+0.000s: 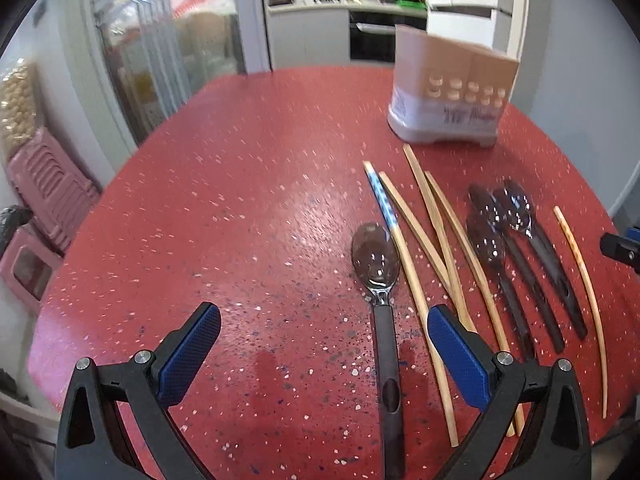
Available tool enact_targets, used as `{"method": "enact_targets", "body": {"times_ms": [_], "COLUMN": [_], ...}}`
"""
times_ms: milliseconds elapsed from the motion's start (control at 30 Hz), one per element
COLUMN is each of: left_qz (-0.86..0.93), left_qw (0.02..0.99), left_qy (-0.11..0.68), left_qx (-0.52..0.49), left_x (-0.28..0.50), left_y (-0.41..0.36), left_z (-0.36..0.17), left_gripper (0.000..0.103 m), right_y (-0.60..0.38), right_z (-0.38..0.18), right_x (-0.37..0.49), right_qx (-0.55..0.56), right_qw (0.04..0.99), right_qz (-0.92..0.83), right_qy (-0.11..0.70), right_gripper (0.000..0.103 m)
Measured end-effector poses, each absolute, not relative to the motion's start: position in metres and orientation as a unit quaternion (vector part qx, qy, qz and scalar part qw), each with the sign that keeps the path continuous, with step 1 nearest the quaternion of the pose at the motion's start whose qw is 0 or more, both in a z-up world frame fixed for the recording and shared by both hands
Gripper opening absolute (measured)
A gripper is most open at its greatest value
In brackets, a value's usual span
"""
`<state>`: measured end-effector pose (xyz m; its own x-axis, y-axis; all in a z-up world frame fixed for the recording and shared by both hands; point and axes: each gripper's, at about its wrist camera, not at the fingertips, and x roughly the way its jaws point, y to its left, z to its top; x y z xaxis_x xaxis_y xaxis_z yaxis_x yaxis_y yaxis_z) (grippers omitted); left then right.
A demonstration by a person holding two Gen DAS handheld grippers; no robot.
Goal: Organize utensils
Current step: 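Grasp a dark-handled spoon with the left tool while the right tool grasps a plain chopstick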
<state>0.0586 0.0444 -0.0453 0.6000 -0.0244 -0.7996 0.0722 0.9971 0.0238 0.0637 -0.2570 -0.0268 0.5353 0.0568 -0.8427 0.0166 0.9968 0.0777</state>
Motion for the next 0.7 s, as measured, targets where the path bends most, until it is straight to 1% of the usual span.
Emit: {"method": "enact_targets", "body": {"times_ms": [33, 100, 133, 200, 267, 300, 367, 400, 467, 533, 567, 633, 700], "left_qz": [-0.032, -0.038, -0.039, -0.045, -0.050, -0.051, -0.056, -0.056, -0.066, -0.070, -0.073, -0.082, -0.091], "left_qw": [0.891, 0.882, 0.879, 0.874, 0.867, 0.864, 0.857, 0.857, 0.853, 0.848, 0.846, 0.839, 0.832], "left_qy": [0.452, 0.468, 0.474, 0.483, 0.496, 0.501, 0.512, 0.512, 0.517, 0.524, 0.526, 0.536, 0.545], "left_qx": [0.026, 0.027, 0.026, 0.024, 0.024, 0.023, 0.022, 0.025, 0.031, 0.038, 0.039, 0.047, 0.054], "left_x": [0.062, 0.068, 0.071, 0.076, 0.081, 0.083, 0.086, 0.091, 0.095, 0.099, 0.101, 0.104, 0.105], "left_y": [0.045, 0.044, 0.043, 0.043, 0.041, 0.040, 0.039, 0.038, 0.034, 0.029, 0.028, 0.023, 0.020], "left_z": [-0.047, -0.050, -0.053, -0.056, -0.060, -0.061, -0.063, -0.064, -0.062, -0.062, -0.062, -0.061, -0.057], "left_gripper": [0.103, 0.103, 0.103, 0.103, 0.103, 0.103, 0.103, 0.101, 0.096, 0.094, 0.090, 0.086, 0.079], "right_y": [-0.259, -0.264, -0.266, -0.268, -0.269, -0.267, -0.260, -0.256, -0.247, -0.238, -0.235, -0.231, -0.231], "right_z": [-0.029, -0.037, -0.040, -0.047, -0.053, -0.056, -0.056, -0.057, -0.058, -0.059, -0.058, -0.058, -0.057], "right_x": [0.069, 0.083, 0.088, 0.096, 0.102, 0.104, 0.107, 0.108, 0.110, 0.110, 0.109, 0.110, 0.110], "right_qx": [0.047, 0.067, 0.075, 0.089, 0.095, 0.094, 0.068, 0.055, 0.030, 0.000, -0.004, -0.011, -0.009], "right_qw": [0.868, 0.847, 0.840, 0.825, 0.811, 0.805, 0.804, 0.801, 0.795, 0.791, 0.791, 0.786, 0.782], "right_qz": [0.013, 0.012, 0.011, 0.007, 0.007, 0.008, 0.008, 0.007, 0.005, 0.011, 0.015, 0.025, 0.031], "right_qy": [0.495, 0.527, 0.538, 0.559, 0.577, 0.586, 0.591, 0.597, 0.606, 0.612, 0.612, 0.618, 0.622], "right_gripper": [0.100, 0.090, 0.088, 0.075, 0.070, 0.069, 0.063, 0.061, 0.058, 0.052, 0.046, 0.039, 0.018]}}
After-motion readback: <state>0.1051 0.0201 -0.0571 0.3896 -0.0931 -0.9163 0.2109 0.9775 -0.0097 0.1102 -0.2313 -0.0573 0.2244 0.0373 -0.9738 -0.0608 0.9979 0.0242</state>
